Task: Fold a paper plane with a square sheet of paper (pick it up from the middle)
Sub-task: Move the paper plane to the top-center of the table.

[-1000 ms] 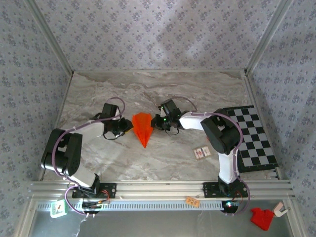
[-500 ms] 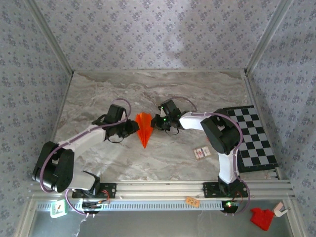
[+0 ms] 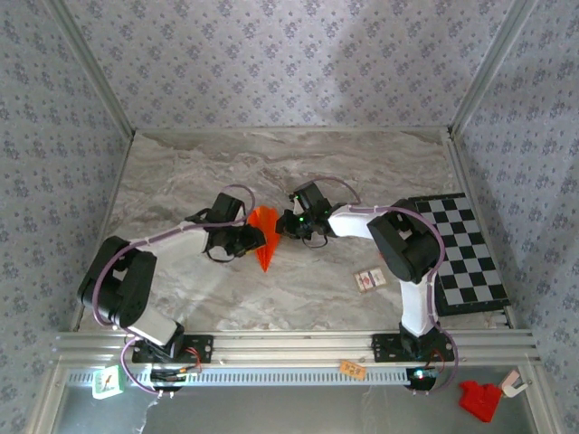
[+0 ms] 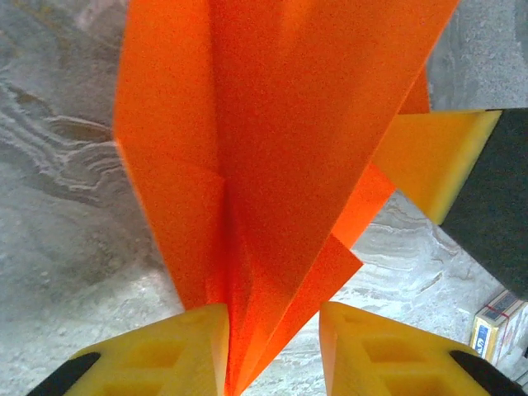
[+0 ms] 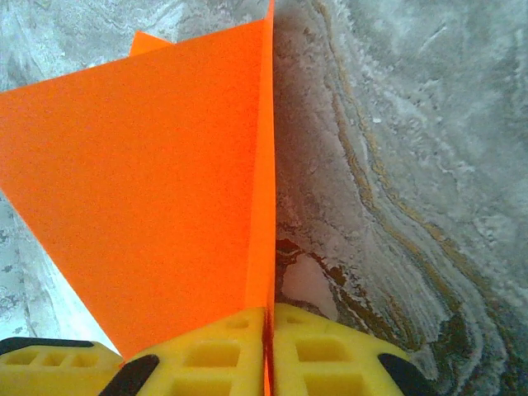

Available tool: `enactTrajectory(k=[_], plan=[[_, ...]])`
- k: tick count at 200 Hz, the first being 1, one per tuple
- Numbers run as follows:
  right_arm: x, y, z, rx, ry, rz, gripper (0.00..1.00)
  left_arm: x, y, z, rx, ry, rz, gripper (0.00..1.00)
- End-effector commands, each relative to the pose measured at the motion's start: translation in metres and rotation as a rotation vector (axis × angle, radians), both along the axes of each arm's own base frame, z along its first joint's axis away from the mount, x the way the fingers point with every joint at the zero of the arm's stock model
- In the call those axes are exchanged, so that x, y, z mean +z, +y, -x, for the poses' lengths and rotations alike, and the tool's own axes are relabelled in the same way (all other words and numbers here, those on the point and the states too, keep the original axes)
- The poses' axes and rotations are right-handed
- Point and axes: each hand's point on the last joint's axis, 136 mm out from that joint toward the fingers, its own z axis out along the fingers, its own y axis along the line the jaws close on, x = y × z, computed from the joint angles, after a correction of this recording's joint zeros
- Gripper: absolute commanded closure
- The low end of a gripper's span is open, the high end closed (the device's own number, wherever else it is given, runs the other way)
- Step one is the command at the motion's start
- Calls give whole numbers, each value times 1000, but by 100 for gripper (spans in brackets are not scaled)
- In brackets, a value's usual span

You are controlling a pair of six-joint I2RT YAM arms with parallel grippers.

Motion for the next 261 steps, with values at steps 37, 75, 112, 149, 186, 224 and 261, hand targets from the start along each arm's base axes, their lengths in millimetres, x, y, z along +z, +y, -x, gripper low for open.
enactTrajectory(k=[37,75,112,149,186,224,261], plan=[[4,4,0,4,9,-4,89,-2,-13,-1,-52,4,-17,64],[6,4,0,4,11,-8,89,-3,-17,-2,-89,-20,-78,63],[5,5,0,6,15,-10,89,-8,-20,-3,-120,-29,-132,61],[5,5,0,6,17,-10,89,-16,-18,-7,-147,-27,-207,60],[5,5,0,3,18,-10,89,-18,-17,-8,-160,-34,-256,63],[6,5,0,5,20,-8,88,-16,-14,-10,-166,-50,-307,65],[5,4,0,5,21,-5,88,-14,-13,-12,-163,-61,-328,71]])
